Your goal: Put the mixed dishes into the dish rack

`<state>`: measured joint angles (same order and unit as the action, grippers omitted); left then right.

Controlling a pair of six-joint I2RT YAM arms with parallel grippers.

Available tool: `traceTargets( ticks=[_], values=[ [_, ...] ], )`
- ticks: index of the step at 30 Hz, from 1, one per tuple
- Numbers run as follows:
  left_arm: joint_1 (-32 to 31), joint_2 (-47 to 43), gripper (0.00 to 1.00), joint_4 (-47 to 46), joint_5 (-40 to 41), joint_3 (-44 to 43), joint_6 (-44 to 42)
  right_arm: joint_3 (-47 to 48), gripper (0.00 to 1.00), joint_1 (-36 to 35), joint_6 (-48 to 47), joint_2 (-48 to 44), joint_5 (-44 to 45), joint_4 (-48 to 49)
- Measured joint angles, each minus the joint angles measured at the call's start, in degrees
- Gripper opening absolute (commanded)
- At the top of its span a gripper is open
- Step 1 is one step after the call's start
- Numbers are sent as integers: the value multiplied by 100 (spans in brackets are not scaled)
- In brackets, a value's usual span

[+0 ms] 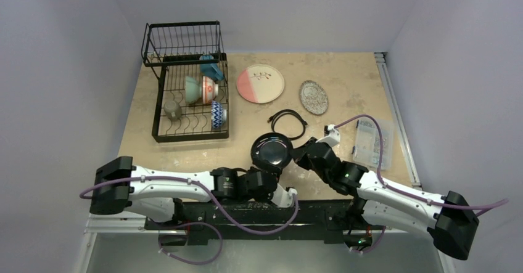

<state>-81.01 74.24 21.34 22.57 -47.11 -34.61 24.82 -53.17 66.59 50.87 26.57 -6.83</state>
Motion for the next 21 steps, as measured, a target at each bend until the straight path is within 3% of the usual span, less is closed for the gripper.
traceTargets(
  ticks=[6,14,17,21],
  values=[
    [-177,741,69,-361,1064,4,-404,0,0,26,74,9,-138,-7],
    [-400,1633,62,-597,1893,-195,-538,0,0,31,155,-68,-219,-9],
    [-409,1880,54,-798,2295,-302,-608,0,0,31,179,-136,-221,-9],
    [-409,2240,33,-1071,2785,-442,-763,0,0,31,199,-151,-229,-9]
  ],
)
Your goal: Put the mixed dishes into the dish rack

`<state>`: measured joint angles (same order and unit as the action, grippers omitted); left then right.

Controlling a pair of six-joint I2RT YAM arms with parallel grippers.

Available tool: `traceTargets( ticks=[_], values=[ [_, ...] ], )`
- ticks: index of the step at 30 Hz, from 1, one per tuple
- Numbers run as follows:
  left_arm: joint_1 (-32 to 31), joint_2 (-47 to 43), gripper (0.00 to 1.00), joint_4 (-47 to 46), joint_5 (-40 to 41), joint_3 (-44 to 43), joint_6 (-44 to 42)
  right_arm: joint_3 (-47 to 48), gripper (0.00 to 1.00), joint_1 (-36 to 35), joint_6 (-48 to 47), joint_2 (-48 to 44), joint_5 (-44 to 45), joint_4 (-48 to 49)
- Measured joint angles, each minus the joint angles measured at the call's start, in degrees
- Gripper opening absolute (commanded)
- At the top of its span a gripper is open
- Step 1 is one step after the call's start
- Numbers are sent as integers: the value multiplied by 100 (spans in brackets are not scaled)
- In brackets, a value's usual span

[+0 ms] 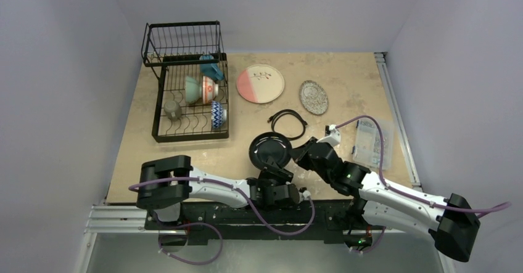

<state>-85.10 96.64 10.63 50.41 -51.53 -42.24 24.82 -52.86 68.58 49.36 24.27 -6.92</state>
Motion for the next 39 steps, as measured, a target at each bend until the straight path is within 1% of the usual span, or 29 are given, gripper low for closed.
traceTargets(
  ticks=[1,2,4,6,7,8,9,10,11,13,16,19,22,23,24,26,29,32,35,39],
  values=[
    [0,66,28,-72,94,-2,-46,0,0,0,0,0,-2,2],
    [0,101,20,-98,173,-2,-70,0,0,0,0,0,-4,2],
    [0,107,1,-155,315,-2,-92,-2,0,2,0,0,2,-2],
    [0,63,0,-334,544,-15,-87,-20,0,37,15,2,-4,-125],
    [4,20,0,-363,557,-39,-85,-37,13,52,42,2,0,-168],
    [24,-20,0,-343,546,-39,-87,-37,30,52,44,-31,11,-155],
    [33,-46,0,-354,546,-37,-81,-37,41,55,24,-50,17,-142],
    [42,-87,0,-345,487,-37,-66,-35,50,52,7,-87,22,-160],
    [66,-136,0,-306,411,-37,-37,-24,55,46,-35,-125,28,-192],
    [109,-258,0,-188,249,-37,68,61,61,37,-136,-184,81,-319],
    [299,-625,0,70,-140,-44,363,286,63,37,-372,-302,275,-586],
    [715,-1307,0,402,-837,-79,896,476,62,37,-544,-529,520,-828],
    [1416,-2293,0,564,-1829,-94,1576,544,62,37,-612,-881,815,-1071],
    [1779,-2756,0,546,-2284,-92,1860,544,61,37,-616,-1016,903,-1167],
    [1987,-3027,0,509,-2522,-94,2033,544,62,37,-621,-1119,964,-1239],
    [2555,-3705,0,313,-3126,-63,2496,511,61,37,-623,-1355,1088,-1311],
    [3038,-4339,0,-20,-3779,72,2997,402,61,37,-614,-1572,1143,-1320],
    [3436,-4684,0,-269,-4315,321,3405,313,61,37,-605,-1569,1134,-1322],
    [3842,-4846,0,-299,-4612,483,3687,286,61,37,-608,-1381,1078,-1322],
    [4776,-4937,0,-227,-4848,413,4286,286,61,37,-608,-1095,1021,-1257]
  ],
)
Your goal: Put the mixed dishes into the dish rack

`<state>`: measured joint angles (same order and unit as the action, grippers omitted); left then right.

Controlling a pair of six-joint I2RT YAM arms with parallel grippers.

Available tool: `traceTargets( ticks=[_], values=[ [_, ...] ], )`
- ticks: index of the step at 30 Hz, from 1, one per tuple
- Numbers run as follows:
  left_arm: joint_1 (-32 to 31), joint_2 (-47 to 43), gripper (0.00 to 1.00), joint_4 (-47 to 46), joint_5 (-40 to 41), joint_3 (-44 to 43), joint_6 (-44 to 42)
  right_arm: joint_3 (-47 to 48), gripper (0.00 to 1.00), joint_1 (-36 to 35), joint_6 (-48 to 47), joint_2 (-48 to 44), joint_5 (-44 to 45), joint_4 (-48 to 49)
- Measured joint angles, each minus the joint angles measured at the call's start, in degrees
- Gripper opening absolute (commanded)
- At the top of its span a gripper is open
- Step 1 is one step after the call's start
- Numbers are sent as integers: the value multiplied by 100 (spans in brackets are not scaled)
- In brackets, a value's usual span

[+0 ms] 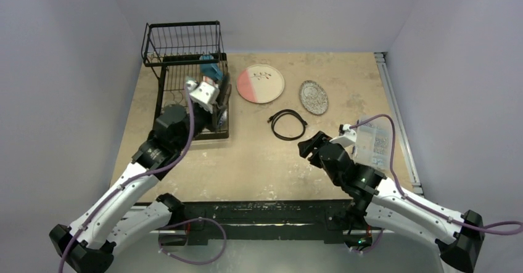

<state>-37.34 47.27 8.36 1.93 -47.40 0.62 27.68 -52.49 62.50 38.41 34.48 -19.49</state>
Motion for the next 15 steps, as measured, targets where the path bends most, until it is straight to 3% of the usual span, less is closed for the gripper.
traceTargets(
  ticks=[7,15],
  values=[
    [1716,533,0,284,-33,-1423,1331,-7,61,0,-37,328,-223,269],
    [2450,1770,0,-149,-240,-3047,1670,129,62,0,-175,450,-258,197]
  ],
)
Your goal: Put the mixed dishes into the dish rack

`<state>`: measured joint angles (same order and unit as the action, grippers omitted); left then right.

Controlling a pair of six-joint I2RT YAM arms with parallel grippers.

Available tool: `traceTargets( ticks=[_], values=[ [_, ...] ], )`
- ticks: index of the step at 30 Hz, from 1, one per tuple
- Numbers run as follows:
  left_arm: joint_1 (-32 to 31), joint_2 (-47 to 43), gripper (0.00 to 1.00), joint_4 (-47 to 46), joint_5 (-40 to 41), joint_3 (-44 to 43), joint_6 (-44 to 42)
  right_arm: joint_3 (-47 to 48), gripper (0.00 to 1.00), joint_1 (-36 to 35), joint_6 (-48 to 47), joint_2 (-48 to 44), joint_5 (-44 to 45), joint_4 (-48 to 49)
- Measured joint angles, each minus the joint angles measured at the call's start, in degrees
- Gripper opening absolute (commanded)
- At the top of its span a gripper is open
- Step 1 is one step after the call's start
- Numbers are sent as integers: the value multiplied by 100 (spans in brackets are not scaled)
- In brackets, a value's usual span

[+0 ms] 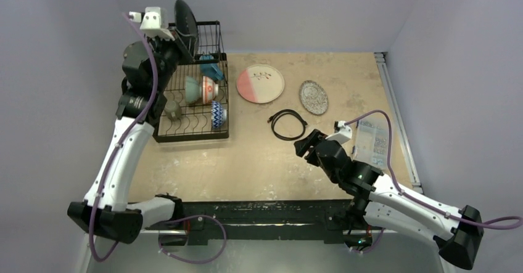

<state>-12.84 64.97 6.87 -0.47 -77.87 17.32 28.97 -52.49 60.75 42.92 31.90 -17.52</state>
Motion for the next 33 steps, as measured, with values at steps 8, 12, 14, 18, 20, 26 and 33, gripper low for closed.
traceTargets(
  ticks=[8,12,14,18,20,26,33],
  values=[
    [74,1644,0,63,-507,-1237,-356,284,81,0,-39,66,-2,-131],
    [87,2249,0,144,-485,-1609,-361,476,89,0,-85,295,-17,-203],
    [87,2452,0,151,-481,-1681,-358,605,96,0,-120,402,-17,-243],
    [87,2756,0,179,-376,-1718,-365,767,99,0,-190,487,-17,-247],
    [87,2876,0,186,-304,-1718,-407,774,99,0,-199,498,-20,-247],
    [76,3141,0,197,-94,-1768,-627,822,99,0,-249,592,-66,-291],
    [57,3423,0,297,31,-2074,-643,905,99,0,-275,807,-151,-299]
  ],
)
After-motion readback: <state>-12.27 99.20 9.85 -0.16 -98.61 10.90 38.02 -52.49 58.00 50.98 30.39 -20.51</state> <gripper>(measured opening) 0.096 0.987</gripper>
